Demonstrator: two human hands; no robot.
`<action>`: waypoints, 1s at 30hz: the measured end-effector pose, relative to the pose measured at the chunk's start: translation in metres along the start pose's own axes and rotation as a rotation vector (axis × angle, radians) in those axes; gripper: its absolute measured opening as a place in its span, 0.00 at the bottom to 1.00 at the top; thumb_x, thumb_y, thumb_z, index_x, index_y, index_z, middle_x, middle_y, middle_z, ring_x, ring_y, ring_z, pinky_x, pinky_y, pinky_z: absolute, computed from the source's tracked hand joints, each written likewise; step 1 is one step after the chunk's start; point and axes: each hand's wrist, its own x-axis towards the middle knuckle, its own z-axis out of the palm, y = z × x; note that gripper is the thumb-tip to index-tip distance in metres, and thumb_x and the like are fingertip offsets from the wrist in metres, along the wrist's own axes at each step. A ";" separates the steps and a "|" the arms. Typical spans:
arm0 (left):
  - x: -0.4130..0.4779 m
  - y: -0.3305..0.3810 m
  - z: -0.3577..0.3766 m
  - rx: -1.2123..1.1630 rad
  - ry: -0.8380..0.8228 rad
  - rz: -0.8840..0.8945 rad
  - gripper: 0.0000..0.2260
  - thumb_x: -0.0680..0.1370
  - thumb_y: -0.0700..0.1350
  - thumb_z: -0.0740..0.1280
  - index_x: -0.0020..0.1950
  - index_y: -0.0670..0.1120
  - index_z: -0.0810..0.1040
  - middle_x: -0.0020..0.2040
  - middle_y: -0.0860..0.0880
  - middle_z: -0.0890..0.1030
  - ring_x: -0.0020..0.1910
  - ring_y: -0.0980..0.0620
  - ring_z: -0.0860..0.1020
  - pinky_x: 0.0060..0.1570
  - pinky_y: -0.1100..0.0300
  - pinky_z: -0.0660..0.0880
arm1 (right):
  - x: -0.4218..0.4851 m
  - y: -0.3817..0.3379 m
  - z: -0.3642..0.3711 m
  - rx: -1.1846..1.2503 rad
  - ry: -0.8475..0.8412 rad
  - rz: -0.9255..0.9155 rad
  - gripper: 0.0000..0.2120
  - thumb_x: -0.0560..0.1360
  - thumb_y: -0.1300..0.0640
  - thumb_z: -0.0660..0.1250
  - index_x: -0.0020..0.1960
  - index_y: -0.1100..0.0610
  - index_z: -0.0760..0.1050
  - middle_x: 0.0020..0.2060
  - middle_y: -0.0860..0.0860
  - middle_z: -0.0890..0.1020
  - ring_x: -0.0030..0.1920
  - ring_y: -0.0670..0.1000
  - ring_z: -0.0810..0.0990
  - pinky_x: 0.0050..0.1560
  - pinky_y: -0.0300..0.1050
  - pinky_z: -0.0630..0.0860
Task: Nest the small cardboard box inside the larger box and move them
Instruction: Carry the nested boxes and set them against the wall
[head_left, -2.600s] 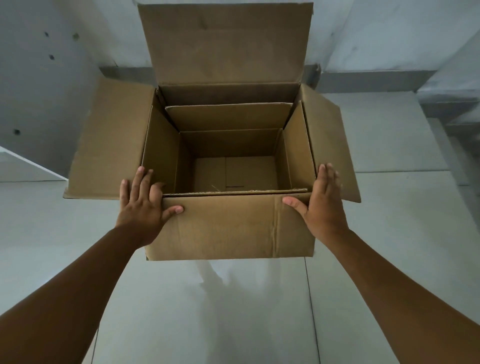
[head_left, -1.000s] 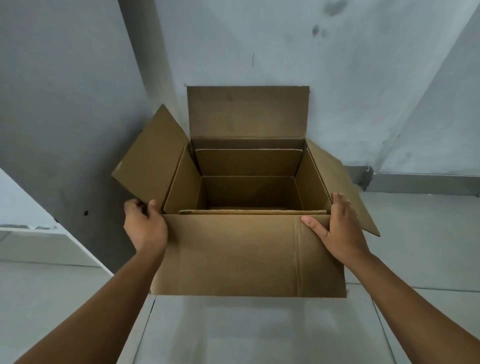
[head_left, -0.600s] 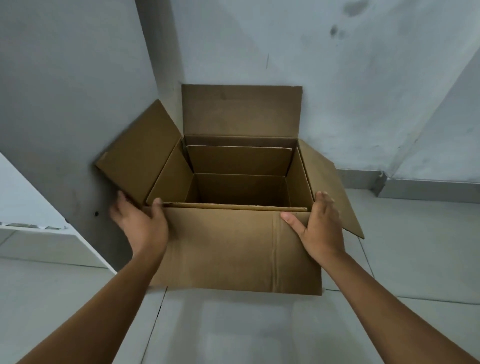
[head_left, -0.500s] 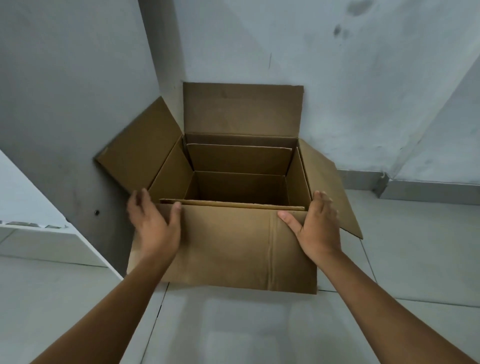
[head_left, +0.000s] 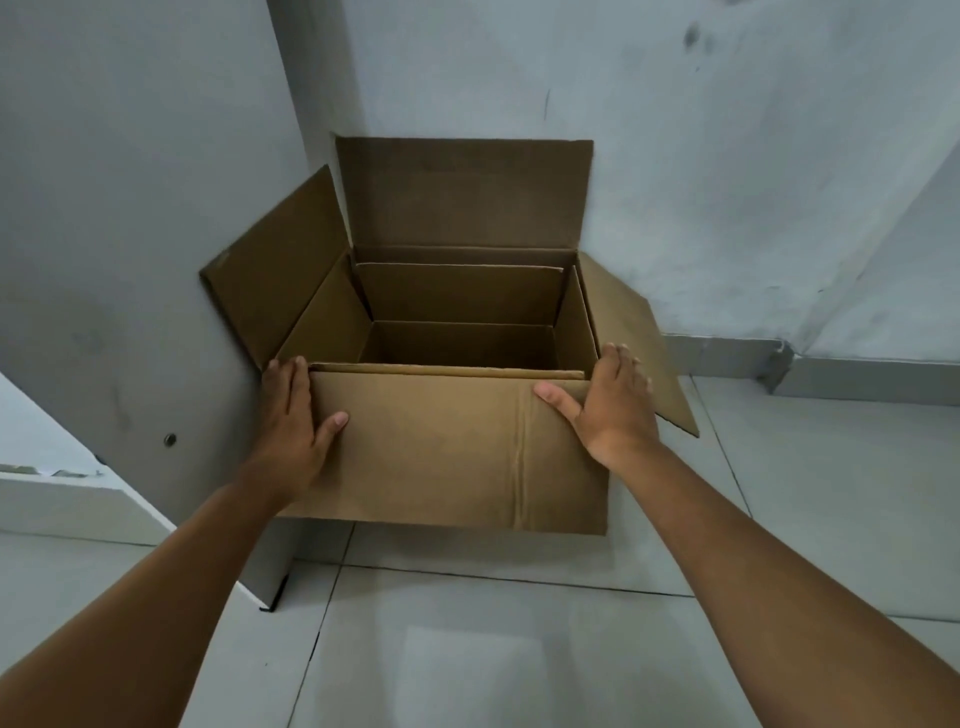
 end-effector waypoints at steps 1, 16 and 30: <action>0.003 -0.002 0.000 0.015 0.007 0.009 0.35 0.79 0.52 0.58 0.78 0.44 0.42 0.80 0.45 0.42 0.78 0.49 0.38 0.76 0.52 0.43 | 0.003 0.000 0.000 0.005 -0.010 -0.006 0.49 0.66 0.28 0.57 0.75 0.59 0.52 0.76 0.58 0.58 0.76 0.59 0.55 0.75 0.58 0.55; 0.033 -0.012 0.002 0.008 0.001 0.051 0.35 0.79 0.51 0.59 0.78 0.43 0.43 0.80 0.45 0.43 0.78 0.49 0.39 0.76 0.51 0.42 | 0.025 -0.003 -0.003 0.015 -0.119 -0.070 0.45 0.68 0.31 0.59 0.74 0.58 0.52 0.76 0.57 0.57 0.75 0.60 0.57 0.73 0.59 0.60; 0.025 0.015 -0.024 0.158 -0.085 -0.013 0.31 0.80 0.48 0.59 0.77 0.38 0.49 0.79 0.40 0.50 0.78 0.43 0.47 0.77 0.50 0.48 | 0.012 -0.002 -0.038 -0.132 -0.235 -0.065 0.34 0.75 0.39 0.57 0.74 0.57 0.57 0.77 0.56 0.55 0.77 0.58 0.50 0.75 0.57 0.51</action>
